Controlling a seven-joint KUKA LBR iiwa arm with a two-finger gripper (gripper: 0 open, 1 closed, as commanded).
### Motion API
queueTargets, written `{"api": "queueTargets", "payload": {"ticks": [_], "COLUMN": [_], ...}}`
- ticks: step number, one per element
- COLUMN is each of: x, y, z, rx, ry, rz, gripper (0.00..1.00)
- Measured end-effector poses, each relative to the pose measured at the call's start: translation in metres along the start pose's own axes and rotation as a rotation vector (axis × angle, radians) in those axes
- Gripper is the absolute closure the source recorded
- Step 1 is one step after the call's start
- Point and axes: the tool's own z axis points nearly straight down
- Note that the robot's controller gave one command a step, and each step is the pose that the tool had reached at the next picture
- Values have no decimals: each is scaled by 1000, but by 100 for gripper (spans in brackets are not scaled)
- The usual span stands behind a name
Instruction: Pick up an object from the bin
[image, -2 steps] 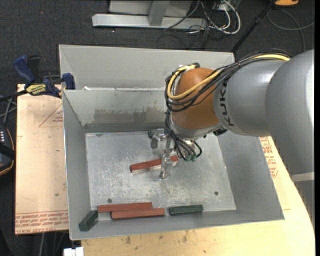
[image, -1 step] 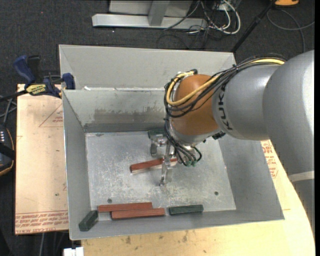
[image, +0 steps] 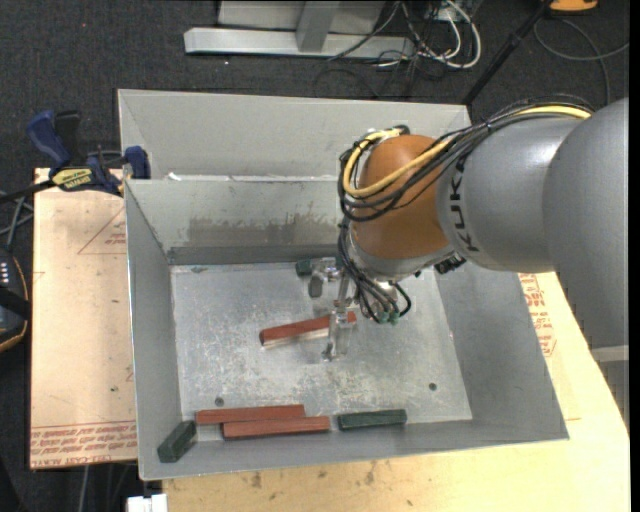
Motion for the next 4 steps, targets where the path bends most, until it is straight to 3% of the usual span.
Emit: {"api": "queueTargets", "payload": {"ticks": [1,2,4], "x": [-1,-1,-1], "y": [18,8,7], "z": [35,35,32], "rx": [0,-1,0], "ry": [3,3,3], "rz": [-46,113,113], "gripper": [0,100,100]}}
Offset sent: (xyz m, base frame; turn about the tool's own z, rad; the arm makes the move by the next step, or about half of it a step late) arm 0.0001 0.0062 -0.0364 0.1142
